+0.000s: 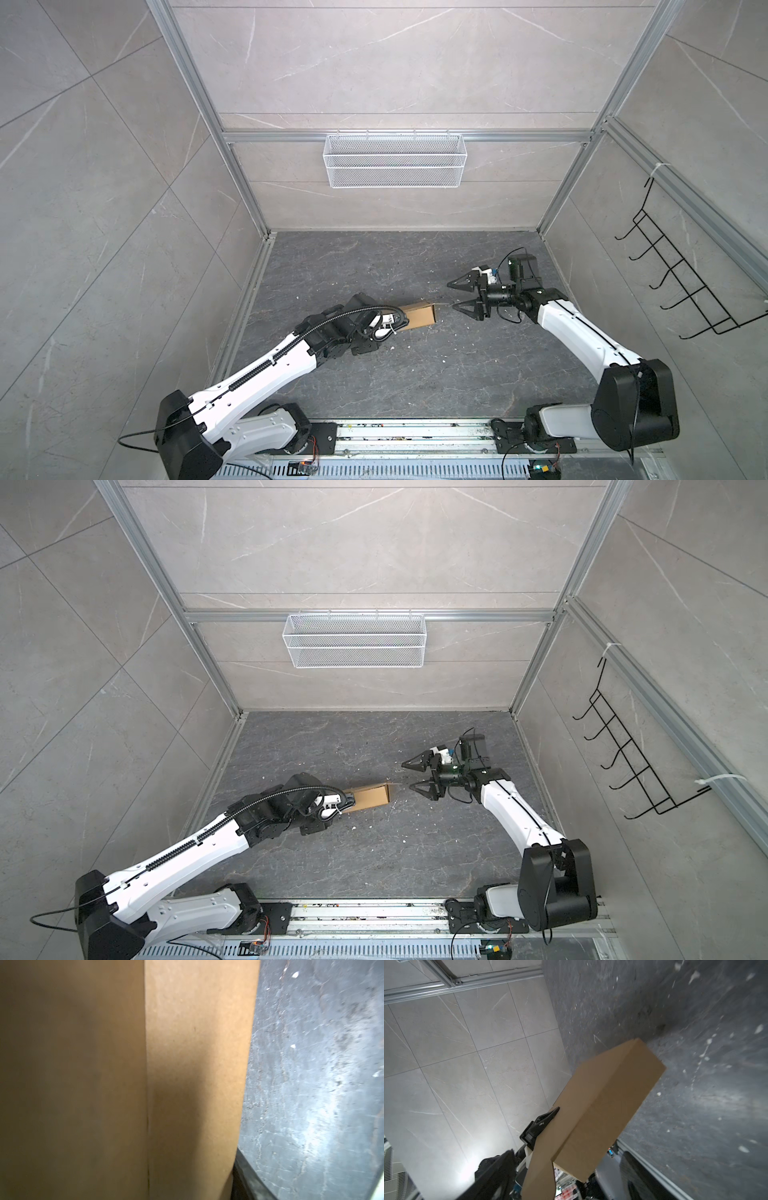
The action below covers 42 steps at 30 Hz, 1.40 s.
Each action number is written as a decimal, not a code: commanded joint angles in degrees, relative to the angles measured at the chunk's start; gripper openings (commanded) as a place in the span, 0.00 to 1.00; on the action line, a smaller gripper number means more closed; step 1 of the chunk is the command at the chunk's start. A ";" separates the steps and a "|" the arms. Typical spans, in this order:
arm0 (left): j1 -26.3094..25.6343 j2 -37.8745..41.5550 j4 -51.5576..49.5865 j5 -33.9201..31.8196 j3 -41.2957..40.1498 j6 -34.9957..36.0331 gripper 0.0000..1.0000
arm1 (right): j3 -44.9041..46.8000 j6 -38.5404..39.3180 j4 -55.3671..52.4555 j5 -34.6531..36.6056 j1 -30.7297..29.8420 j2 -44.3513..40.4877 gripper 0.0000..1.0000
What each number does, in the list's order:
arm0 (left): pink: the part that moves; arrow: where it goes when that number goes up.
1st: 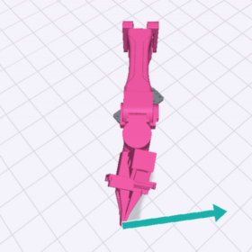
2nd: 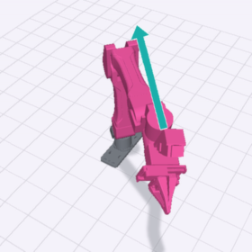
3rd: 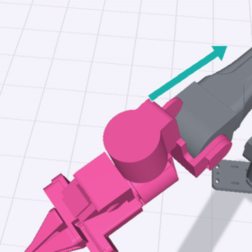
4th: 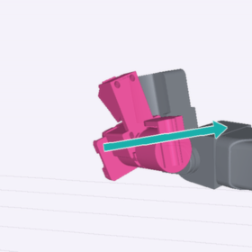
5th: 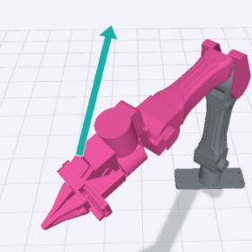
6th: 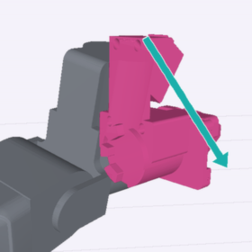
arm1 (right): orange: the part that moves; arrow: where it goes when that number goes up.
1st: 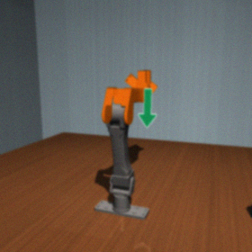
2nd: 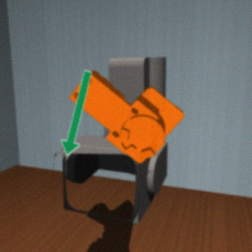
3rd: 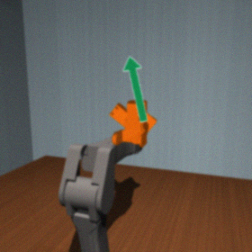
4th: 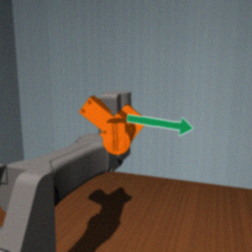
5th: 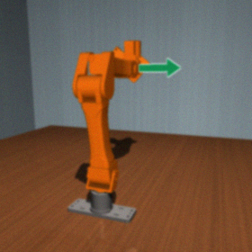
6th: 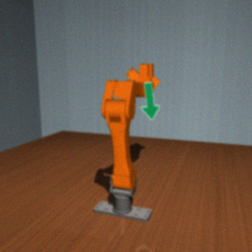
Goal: Assemble paper box
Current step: Turn over the paper box at the center of the table.
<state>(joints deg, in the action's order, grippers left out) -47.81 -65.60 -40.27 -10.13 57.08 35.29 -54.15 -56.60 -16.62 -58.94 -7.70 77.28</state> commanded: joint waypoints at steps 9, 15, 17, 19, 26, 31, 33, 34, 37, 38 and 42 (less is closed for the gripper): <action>4.40 -9.30 -10.40 13.16 9.96 -2.35 0.39 | 9.47 11.65 9.03 1.06 3.69 -12.65 0.81; 5.78 -14.40 -12.94 16.70 13.92 -1.68 0.38 | 14.54 24.41 4.37 4.73 3.44 -19.41 0.80; 5.82 -16.16 -13.40 17.63 14.86 -1.12 0.38 | 16.26 26.91 3.31 7.34 1.98 -20.94 0.79; 5.89 -17.78 -13.98 18.17 15.80 -0.57 0.38 | 17.44 28.02 2.97 8.91 0.21 -21.29 0.79; 7.20 -21.52 -14.66 18.70 17.82 1.09 0.37 | 16.67 26.75 9.17 11.70 -6.83 -15.00 0.76; 7.29 -24.48 -15.52 20.01 19.87 1.36 0.37 | 11.75 27.42 9.58 13.80 -10.74 -7.40 0.74; 7.29 -25.57 -16.01 20.01 20.57 1.45 0.36 | 10.50 26.57 11.31 13.93 -11.23 -5.04 0.73; 7.33 -25.98 -16.21 20.12 20.79 1.37 0.36 | 10.00 26.31 11.64 14.01 -11.28 -4.30 0.72; 7.46 -26.67 -16.24 20.13 21.08 1.49 0.35 | 8.90 25.81 12.80 14.06 -11.50 -2.91 0.71; 7.51 -26.76 -16.10 20.15 21.10 1.69 0.36 | 8.62 25.72 13.08 14.19 -11.44 -2.47 0.71; 7.65 -27.26 -15.71 20.19 21.18 1.82 0.35 | 6.99 25.58 13.57 14.42 -11.46 -0.28 0.69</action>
<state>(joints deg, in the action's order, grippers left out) -40.10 -89.95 -56.29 5.67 78.94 36.58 -44.97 -30.48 -4.86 -45.25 -18.85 75.46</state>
